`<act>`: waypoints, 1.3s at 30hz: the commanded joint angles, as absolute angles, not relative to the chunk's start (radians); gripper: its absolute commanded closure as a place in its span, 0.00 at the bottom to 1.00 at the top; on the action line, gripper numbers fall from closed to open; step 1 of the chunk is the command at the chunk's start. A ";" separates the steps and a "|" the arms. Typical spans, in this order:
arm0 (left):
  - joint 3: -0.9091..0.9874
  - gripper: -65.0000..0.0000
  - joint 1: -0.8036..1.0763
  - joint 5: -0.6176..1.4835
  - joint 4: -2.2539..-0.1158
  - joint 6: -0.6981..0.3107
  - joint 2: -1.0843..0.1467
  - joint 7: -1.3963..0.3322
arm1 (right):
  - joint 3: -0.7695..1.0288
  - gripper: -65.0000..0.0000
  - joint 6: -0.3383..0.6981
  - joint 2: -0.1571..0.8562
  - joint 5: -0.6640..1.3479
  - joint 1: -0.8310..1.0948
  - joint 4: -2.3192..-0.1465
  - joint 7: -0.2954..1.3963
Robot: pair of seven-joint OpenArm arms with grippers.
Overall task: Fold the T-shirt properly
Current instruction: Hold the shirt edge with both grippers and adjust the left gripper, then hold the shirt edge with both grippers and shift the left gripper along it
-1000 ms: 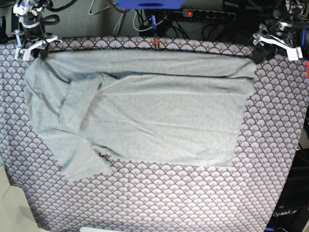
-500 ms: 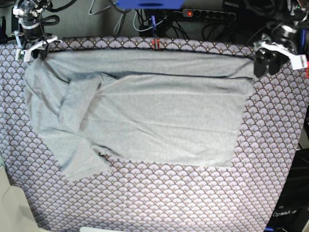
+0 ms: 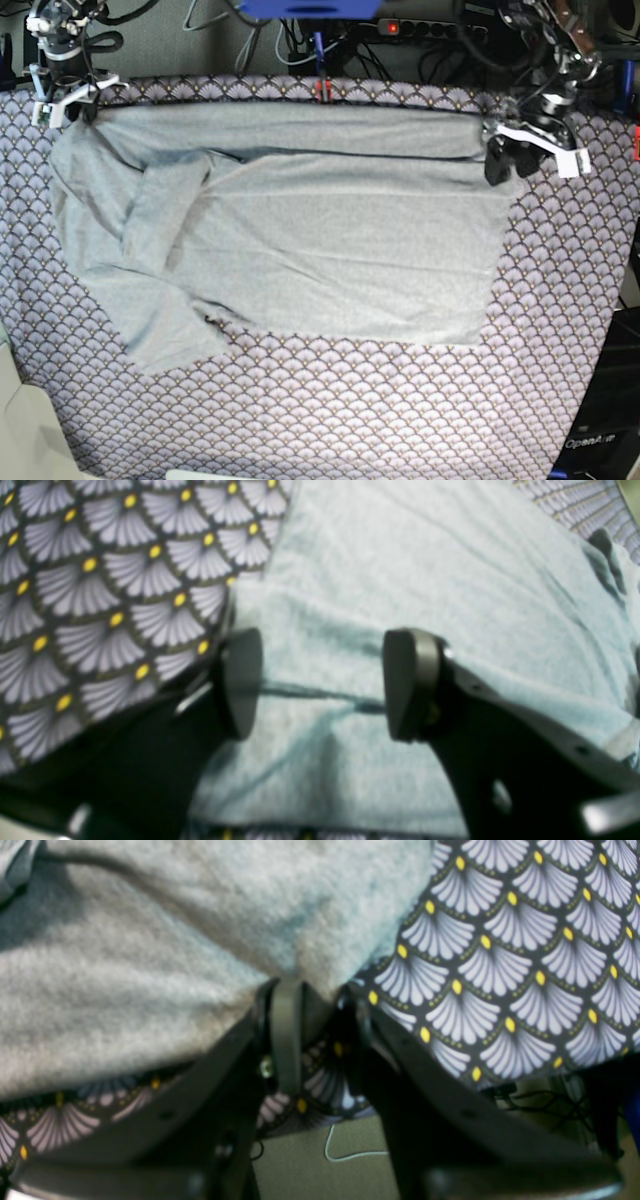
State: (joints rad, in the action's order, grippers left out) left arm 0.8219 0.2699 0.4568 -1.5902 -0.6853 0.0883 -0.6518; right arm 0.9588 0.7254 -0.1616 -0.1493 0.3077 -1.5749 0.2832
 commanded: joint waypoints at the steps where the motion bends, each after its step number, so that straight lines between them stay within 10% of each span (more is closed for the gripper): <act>1: 0.826 0.42 0.262 0.473 -1.604 -0.698 0.084 -0.627 | 0.967 0.77 0.698 -0.157 -0.239 0.321 -1.566 0.384; 39: 0.938 0.42 0.211 0.467 -1.509 -0.698 0.105 -0.634 | 0.964 0.77 0.698 -0.157 -0.240 0.302 -1.564 0.389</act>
State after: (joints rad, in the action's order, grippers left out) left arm 0.9356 0.2111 0.4454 -1.4883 -0.6853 0.1154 -0.6544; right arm 0.9581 0.7254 -0.1612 -0.1566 0.2916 -1.5749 0.2977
